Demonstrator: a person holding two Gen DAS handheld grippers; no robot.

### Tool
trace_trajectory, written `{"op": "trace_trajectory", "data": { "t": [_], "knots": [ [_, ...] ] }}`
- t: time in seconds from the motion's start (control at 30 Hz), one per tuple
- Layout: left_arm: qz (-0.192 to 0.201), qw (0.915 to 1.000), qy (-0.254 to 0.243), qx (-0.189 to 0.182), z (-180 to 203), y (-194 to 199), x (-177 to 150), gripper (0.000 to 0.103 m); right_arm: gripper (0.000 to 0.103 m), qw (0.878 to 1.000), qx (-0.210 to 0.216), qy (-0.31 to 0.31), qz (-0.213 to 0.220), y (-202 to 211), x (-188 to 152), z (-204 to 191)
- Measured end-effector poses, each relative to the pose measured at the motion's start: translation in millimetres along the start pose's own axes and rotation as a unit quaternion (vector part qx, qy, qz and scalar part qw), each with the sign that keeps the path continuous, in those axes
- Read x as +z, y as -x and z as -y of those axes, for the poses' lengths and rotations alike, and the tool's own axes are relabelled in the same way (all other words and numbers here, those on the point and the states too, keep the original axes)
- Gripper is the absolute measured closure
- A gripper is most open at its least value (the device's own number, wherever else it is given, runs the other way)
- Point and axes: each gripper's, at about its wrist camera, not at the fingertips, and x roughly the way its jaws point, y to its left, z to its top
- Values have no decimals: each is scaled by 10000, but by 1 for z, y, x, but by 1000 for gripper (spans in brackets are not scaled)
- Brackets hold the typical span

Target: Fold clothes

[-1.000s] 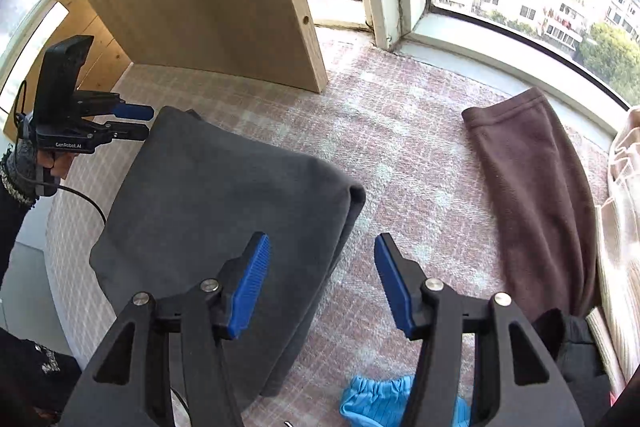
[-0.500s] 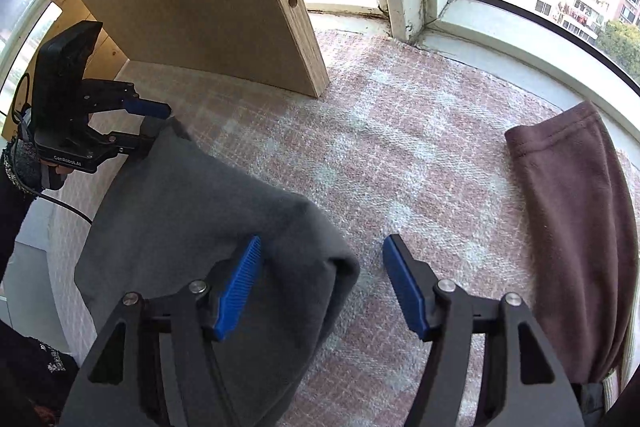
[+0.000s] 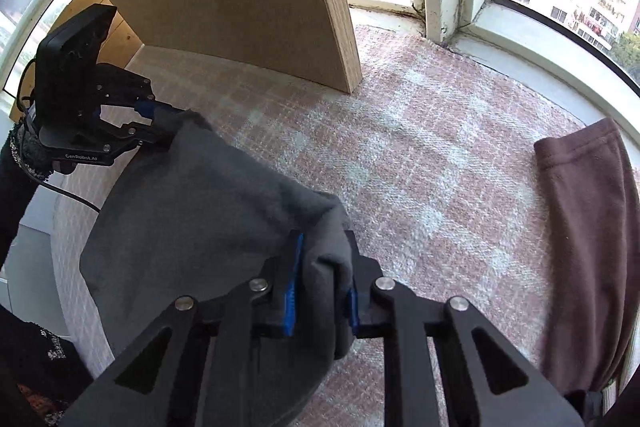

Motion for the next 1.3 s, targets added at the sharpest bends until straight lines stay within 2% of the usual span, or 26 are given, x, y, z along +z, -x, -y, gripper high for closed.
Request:
{"op": "trace_trajectory", "data": {
  "t": [0.17, 0.33, 0.43, 0.6, 0.67, 0.8, 0.87, 0.93, 0.97, 1.03, 1.1, 1.13, 1.17, 1.23, 1.3],
  "knots": [
    [331, 9993, 7, -195, 14, 40, -16, 87, 91, 9987, 231, -92, 437, 47, -13, -17],
    [731, 9969, -208, -185, 57, 94, -36, 88, 91, 9956, 281, 235, 865, 101, -43, -68],
    [947, 9951, -207, -213, 76, 124, -45, 88, 91, 9941, 203, 319, 1015, 114, -44, -89],
    [1126, 9931, -337, 66, 85, 155, -30, 89, 92, 9908, -189, 585, 1207, 136, -20, -111],
    [1304, 9897, -498, 310, 95, 178, -24, 89, 92, 9860, -400, 734, 1441, 152, -11, -124],
    [1605, 9799, -1032, 580, 130, 217, -37, 89, 92, 9826, -629, 951, 1467, 152, -44, -144],
    [1463, 9789, -1263, 664, 149, 206, -64, 89, 92, 9805, -743, 1059, 1478, 152, -60, -154],
    [1261, 9802, -1380, 645, 166, 185, -96, 89, 92, 9868, -585, 826, 1261, 124, -99, -152],
    [1129, 9838, -1309, 474, 174, 169, -116, 88, 92, 9890, -710, 806, 1016, 102, -124, -152],
    [591, 9937, -947, -68, 184, 128, -157, 86, 88, 9911, -956, 763, 523, 58, -174, -152],
    [-1, 9970, -578, -523, 194, 89, -196, 87, 88, 9961, -759, 289, -338, 18, -210, -144],
    [-157, 9970, -482, -586, 198, 82, -208, 87, 89, 9973, -568, 71, -466, 14, -224, -141],
    [-232, 9968, -402, -648, 200, 80, -217, 87, 89, 9981, -522, -5, -315, 24, -226, -141],
    [-108, 9977, -245, -625, 196, 91, -218, 87, 88, 9990, -430, -157, -13, 44, -230, -139],
    [111, 9986, -148, -503, 189, 106, -210, 86, 88, 9982, -354, -299, 378, 68, -211, -133]
  ]
}}
